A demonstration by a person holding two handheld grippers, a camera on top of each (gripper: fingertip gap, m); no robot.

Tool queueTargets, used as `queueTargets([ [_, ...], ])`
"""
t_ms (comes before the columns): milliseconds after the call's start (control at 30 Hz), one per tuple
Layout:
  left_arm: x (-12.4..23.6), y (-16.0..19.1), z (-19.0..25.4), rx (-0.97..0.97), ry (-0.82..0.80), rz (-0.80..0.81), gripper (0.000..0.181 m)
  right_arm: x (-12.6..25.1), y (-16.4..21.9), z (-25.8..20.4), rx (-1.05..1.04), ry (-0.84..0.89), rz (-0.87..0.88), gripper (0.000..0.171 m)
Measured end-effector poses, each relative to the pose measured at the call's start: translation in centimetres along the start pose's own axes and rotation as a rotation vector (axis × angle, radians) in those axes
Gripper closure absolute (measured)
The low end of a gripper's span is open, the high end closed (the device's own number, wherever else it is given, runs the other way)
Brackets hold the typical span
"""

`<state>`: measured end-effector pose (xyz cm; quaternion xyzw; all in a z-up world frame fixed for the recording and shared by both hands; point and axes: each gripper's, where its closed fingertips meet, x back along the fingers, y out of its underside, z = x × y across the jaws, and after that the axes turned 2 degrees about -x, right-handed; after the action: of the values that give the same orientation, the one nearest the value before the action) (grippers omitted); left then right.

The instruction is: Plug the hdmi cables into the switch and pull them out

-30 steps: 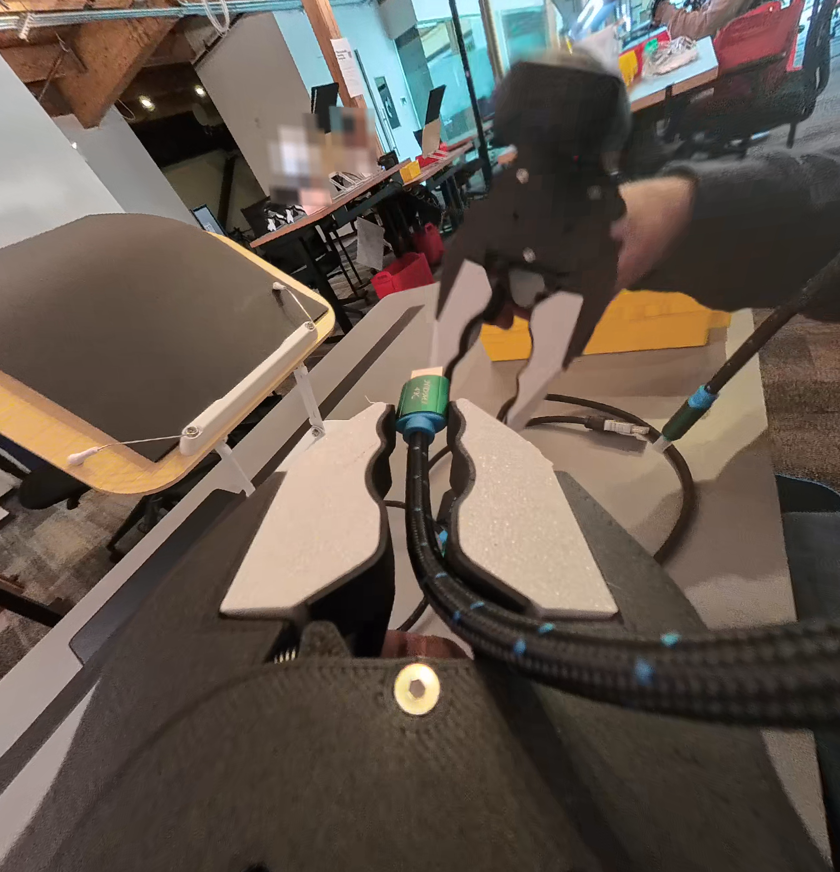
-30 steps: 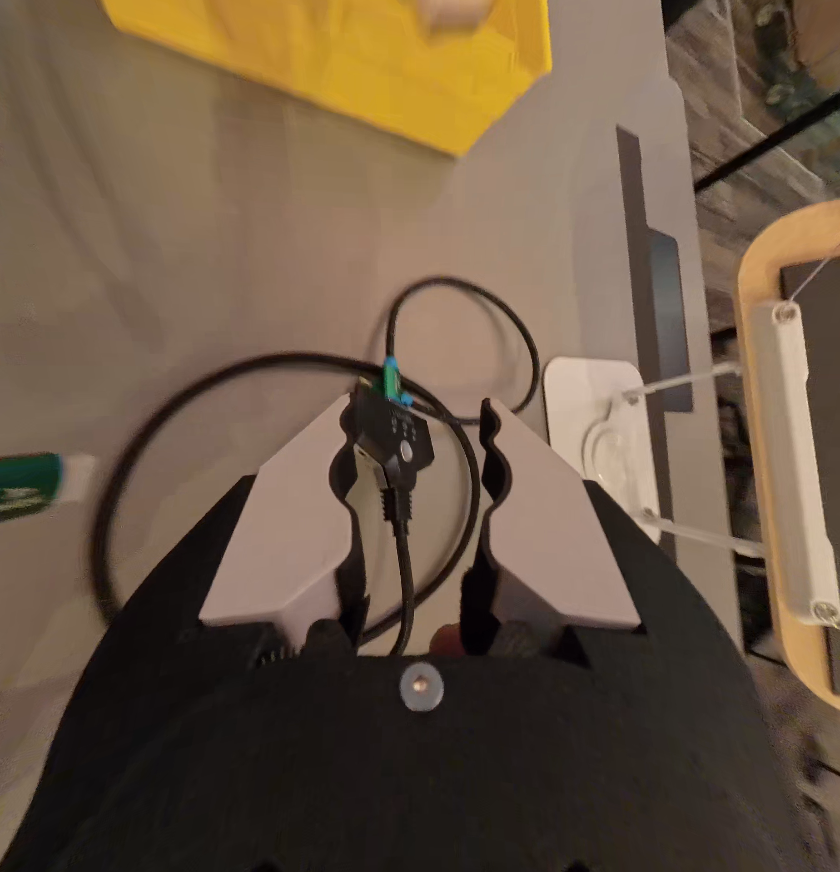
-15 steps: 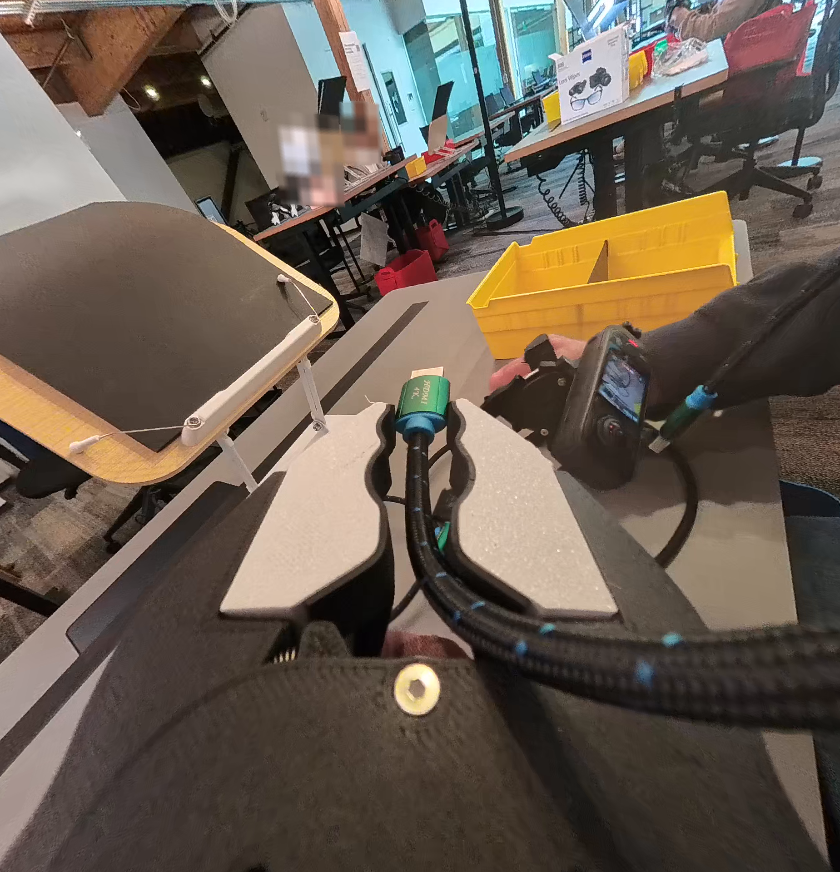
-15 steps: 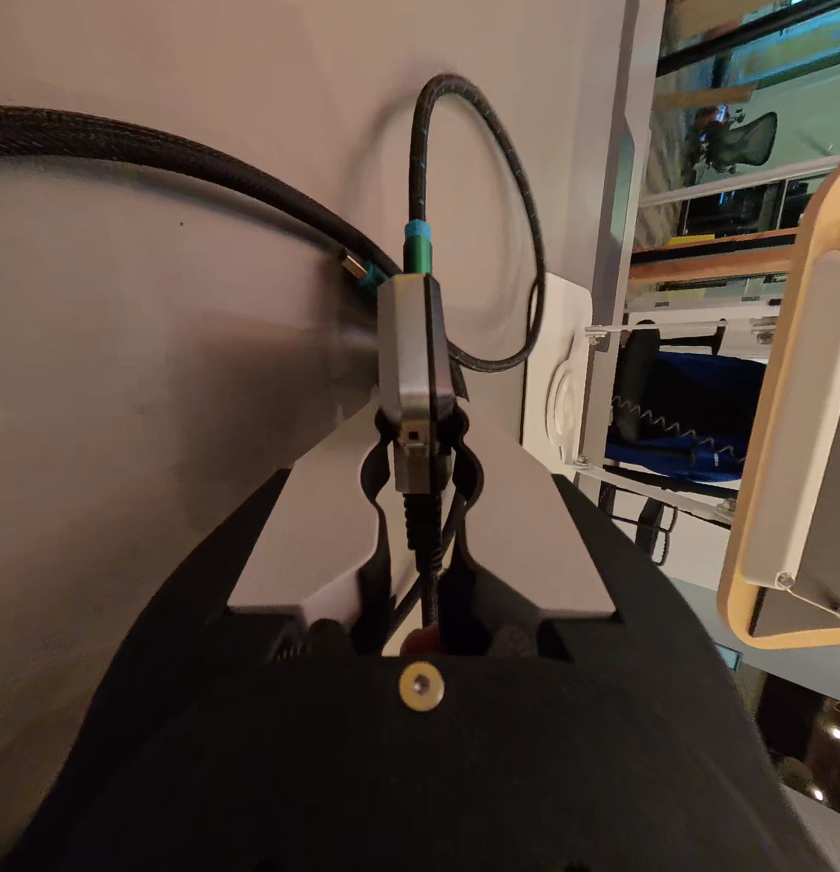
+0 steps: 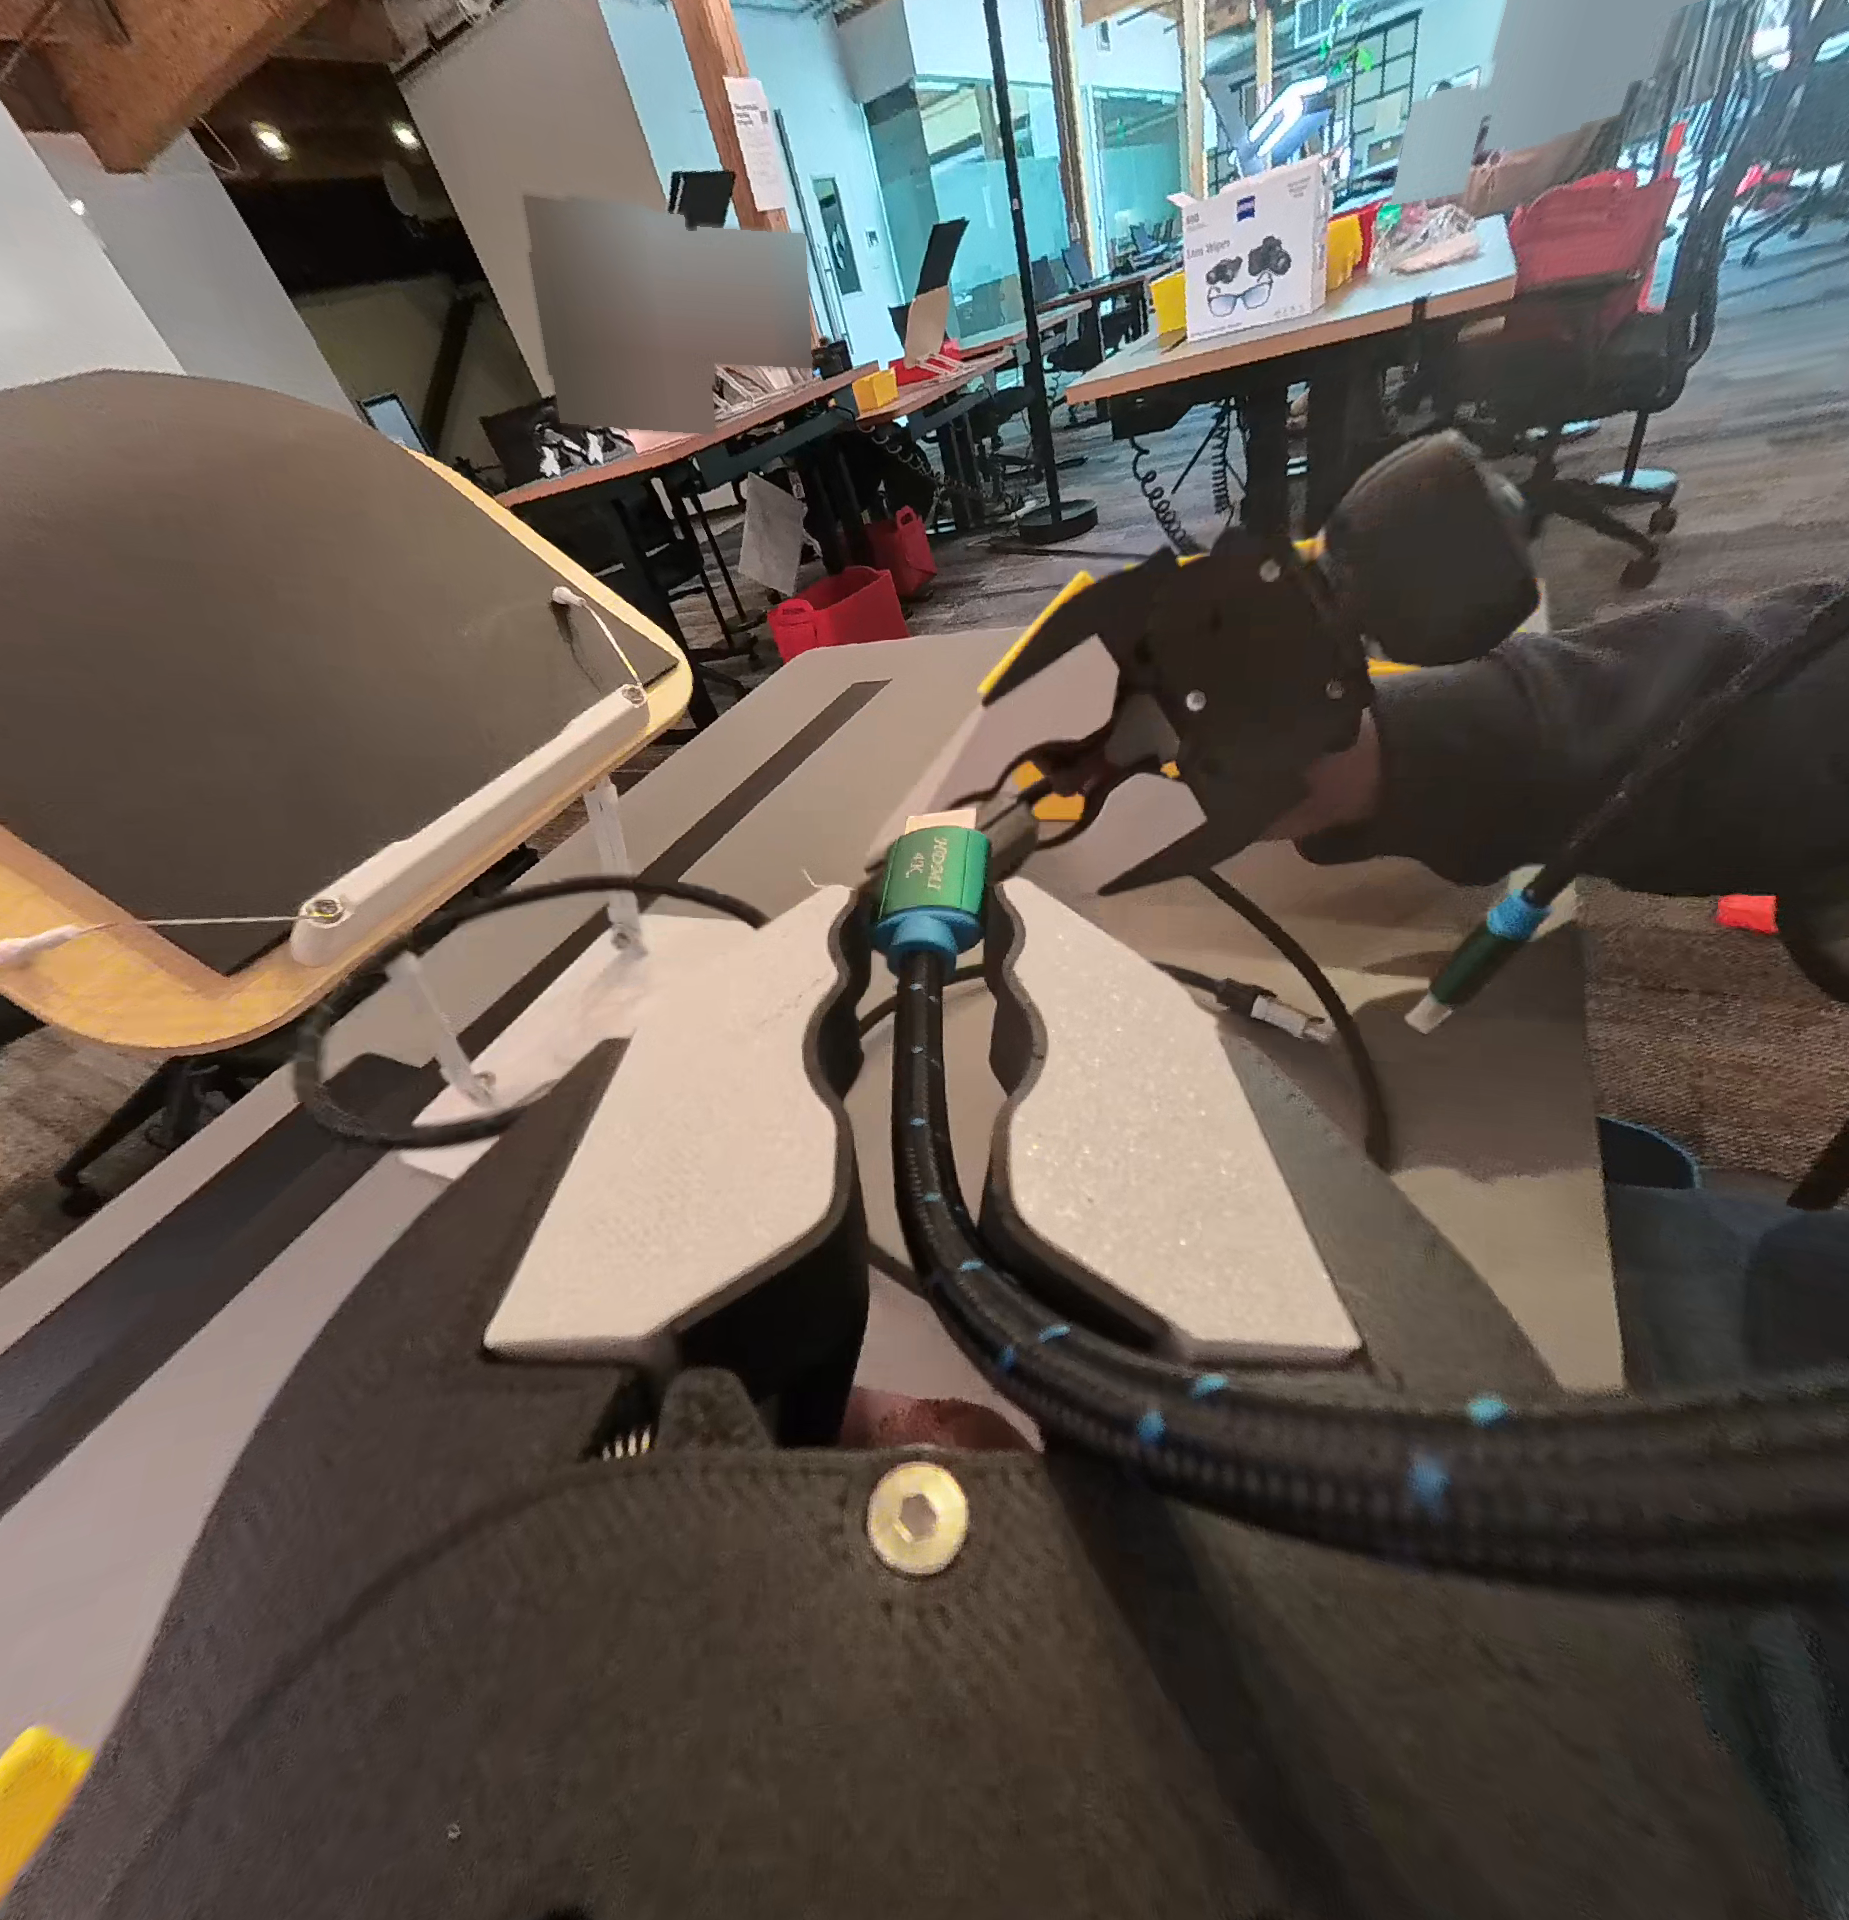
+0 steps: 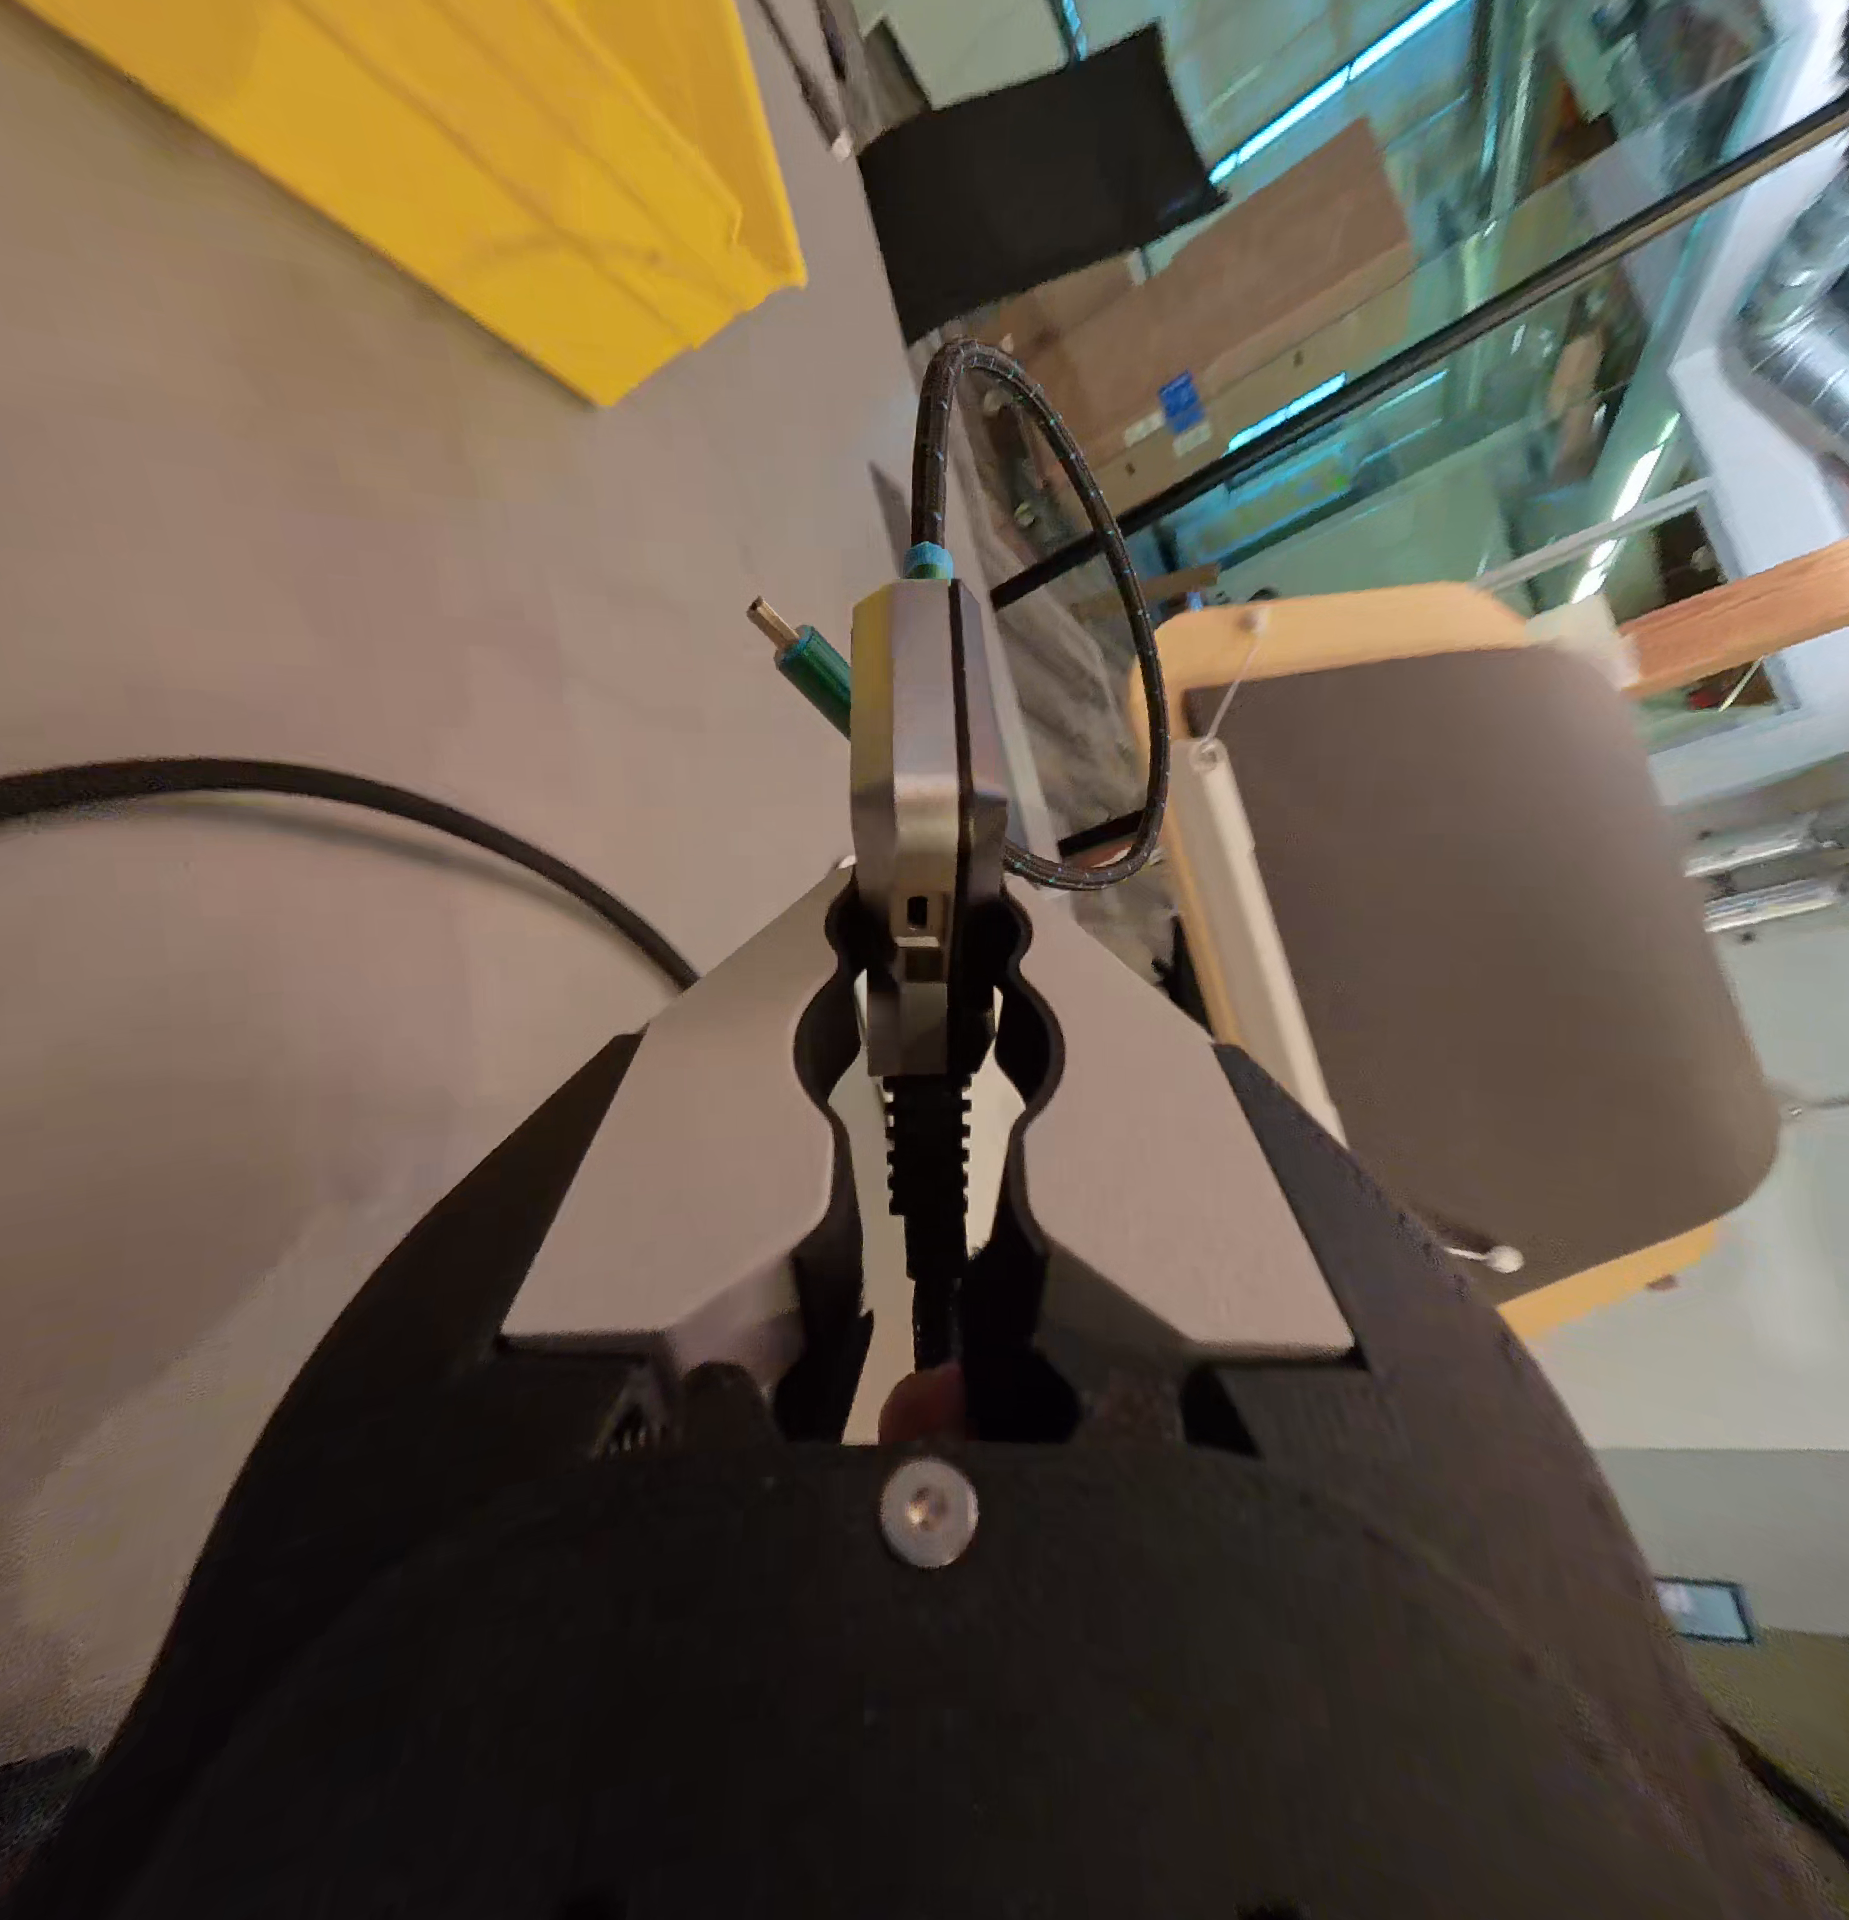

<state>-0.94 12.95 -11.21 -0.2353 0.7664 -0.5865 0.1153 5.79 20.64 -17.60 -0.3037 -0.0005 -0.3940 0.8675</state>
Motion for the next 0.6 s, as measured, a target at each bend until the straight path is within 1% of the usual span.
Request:
queueTargets([
  [133,-0.4,-0.7,0.8,0.063,0.039,0.026,0.161,1.9,-2.4,2.0,0.068,0.053,0.064,0.152],
  [233,-0.5,-1.3,1.3,0.102,0.062,0.047,0.161,2.9,-3.8,2.7,0.144,0.065,0.096,0.151],
  [467,-0.6,-1.9,1.8,0.158,0.099,0.062,0.161,4.0,-6.7,3.3,0.256,0.078,0.150,0.153],
  [600,-0.5,-2.3,2.1,0.199,0.123,0.079,0.161,4.3,-7.7,3.4,0.297,0.086,0.168,0.152],
])
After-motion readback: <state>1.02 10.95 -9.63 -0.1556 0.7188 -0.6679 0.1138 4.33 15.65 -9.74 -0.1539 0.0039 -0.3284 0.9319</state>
